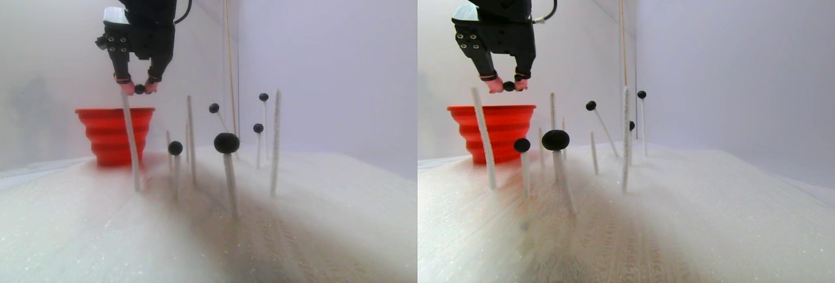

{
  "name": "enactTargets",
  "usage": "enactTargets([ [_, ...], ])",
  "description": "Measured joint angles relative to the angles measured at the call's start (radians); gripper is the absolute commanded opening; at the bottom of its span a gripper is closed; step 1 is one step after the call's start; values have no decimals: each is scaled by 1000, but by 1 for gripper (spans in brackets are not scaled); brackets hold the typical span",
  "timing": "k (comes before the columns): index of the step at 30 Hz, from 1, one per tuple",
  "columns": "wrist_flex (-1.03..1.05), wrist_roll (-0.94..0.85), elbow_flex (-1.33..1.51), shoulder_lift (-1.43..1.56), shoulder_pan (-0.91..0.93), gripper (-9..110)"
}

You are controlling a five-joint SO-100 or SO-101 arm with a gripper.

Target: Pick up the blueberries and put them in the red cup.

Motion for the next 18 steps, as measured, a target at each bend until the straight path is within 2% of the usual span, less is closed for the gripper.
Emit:
enactTargets([
  [18, -5, 25, -67, -32, -48, 11],
])
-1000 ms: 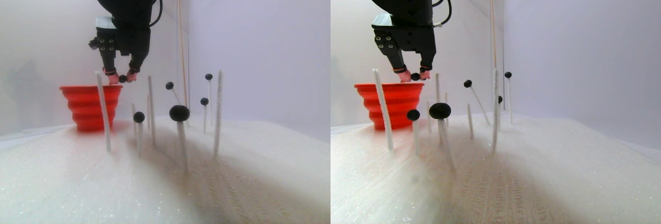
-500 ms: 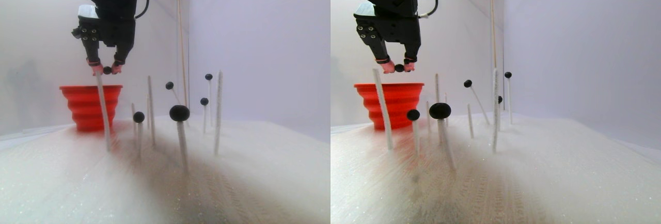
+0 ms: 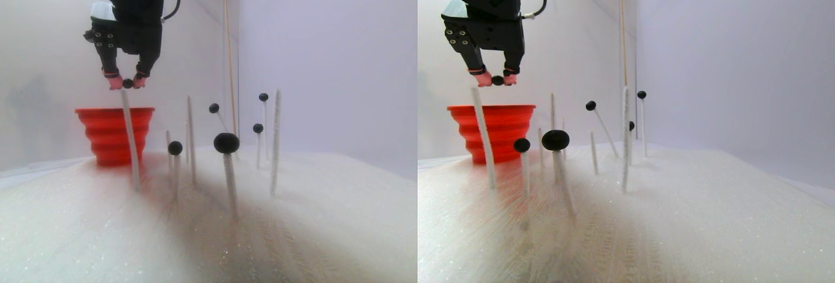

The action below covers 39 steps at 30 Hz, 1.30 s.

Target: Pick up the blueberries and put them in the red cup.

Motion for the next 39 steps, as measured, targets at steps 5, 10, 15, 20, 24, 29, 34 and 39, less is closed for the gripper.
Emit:
enactTargets([
  [5, -25, -2, -31, -46, 0, 11],
  [10, -43, 5, -74, -94, -14, 11],
  [15, -69, 14, -103, -144, -15, 11],
  [20, -95, 15, -133, -199, -18, 11],
  [24, -117, 15, -150, -235, -18, 15],
  [29, -133, 23, -150, -244, -18, 19],
  [34, -143, 26, -152, -244, -18, 19],
  [39, -143, 26, -150, -244, -6, 18],
])
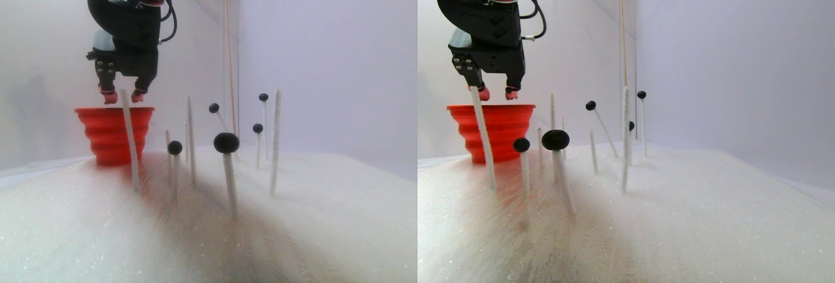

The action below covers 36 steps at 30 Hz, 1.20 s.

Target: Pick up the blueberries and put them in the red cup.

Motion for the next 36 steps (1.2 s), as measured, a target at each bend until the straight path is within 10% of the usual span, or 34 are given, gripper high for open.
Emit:
enactTargets([
  [36, 115, -38, 198, 304, 98, 17],
])
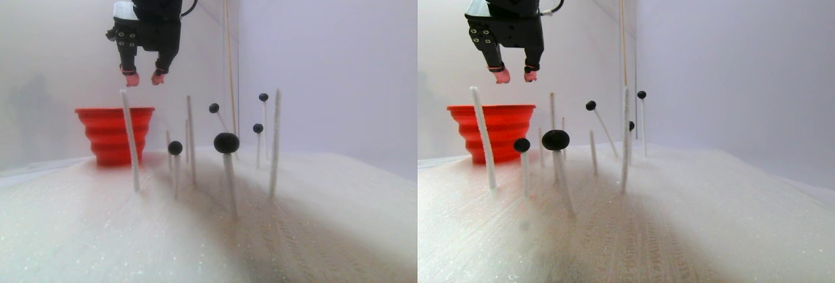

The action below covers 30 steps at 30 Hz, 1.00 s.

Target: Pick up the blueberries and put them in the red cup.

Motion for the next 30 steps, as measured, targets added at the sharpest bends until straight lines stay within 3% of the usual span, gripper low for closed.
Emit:
enactTargets([
  [30, 69, -78, 127, 130, 123, 16],
])
